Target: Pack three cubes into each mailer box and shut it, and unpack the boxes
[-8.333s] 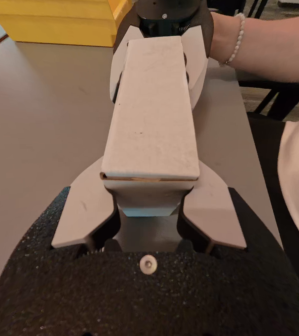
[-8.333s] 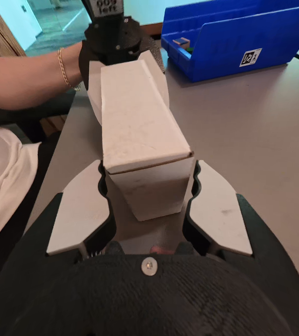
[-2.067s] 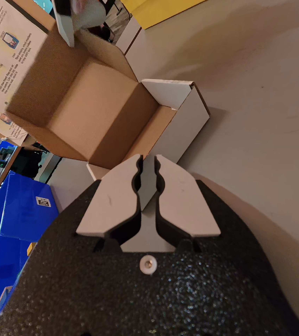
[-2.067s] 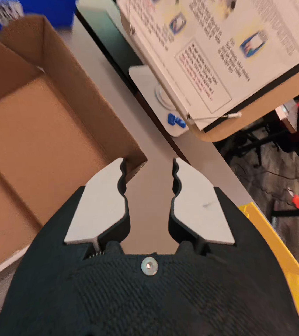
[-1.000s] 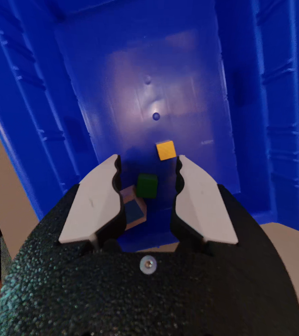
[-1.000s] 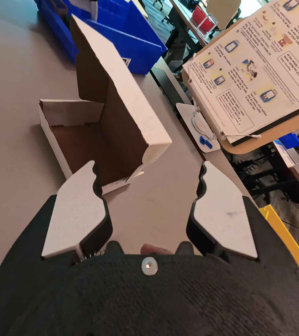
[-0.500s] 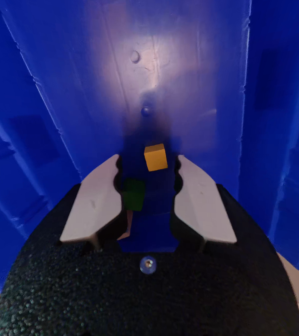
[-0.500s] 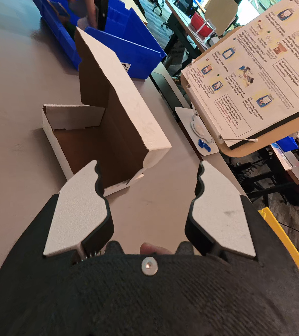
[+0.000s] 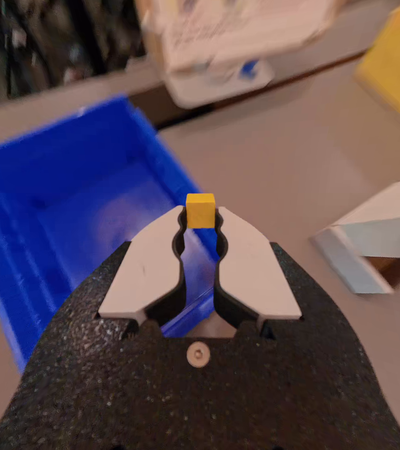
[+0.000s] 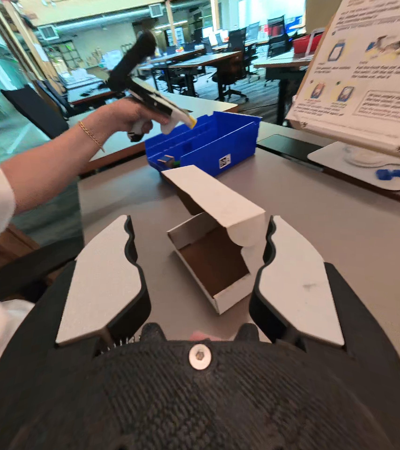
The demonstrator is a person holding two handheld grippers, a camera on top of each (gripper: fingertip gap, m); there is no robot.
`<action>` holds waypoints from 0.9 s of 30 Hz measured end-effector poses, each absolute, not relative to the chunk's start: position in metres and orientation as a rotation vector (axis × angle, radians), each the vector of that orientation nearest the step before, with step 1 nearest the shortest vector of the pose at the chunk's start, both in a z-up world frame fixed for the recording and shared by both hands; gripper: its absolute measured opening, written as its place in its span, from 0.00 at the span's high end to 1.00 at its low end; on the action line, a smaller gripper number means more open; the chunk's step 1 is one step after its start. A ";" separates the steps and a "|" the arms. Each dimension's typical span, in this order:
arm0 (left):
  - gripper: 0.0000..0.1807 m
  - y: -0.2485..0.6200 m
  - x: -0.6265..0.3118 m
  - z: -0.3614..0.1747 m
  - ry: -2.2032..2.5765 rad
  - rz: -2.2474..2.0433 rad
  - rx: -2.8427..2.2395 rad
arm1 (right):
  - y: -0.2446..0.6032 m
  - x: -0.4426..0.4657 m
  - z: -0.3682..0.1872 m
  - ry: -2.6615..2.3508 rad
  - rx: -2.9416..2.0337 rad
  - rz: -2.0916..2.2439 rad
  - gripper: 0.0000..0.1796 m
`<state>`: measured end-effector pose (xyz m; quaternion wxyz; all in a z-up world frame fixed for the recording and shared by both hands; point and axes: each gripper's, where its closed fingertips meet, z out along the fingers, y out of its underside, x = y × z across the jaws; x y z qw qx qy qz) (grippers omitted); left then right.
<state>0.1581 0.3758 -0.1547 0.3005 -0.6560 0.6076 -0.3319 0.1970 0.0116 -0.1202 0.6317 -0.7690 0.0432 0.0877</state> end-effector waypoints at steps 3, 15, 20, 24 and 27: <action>0.88 0.306 0.147 -0.100 1.584 -1.175 -1.405 | 0.011 0.176 -0.116 0.056 -1.746 0.329 0.42; 0.89 0.085 0.094 -0.085 1.702 -1.562 -0.409 | 0.031 0.095 -0.143 0.258 -1.659 0.859 0.47; 0.89 0.056 0.082 -0.092 1.786 -1.590 -0.240 | 0.040 0.081 -0.145 0.384 -1.507 1.050 0.54; 0.89 0.048 0.072 -0.095 1.813 -1.598 -0.164 | 0.052 0.075 -0.144 0.430 -1.435 1.157 0.56; 0.89 0.050 0.073 -0.103 1.838 -1.532 -0.146 | 0.059 0.064 -0.140 0.398 -1.440 1.201 0.56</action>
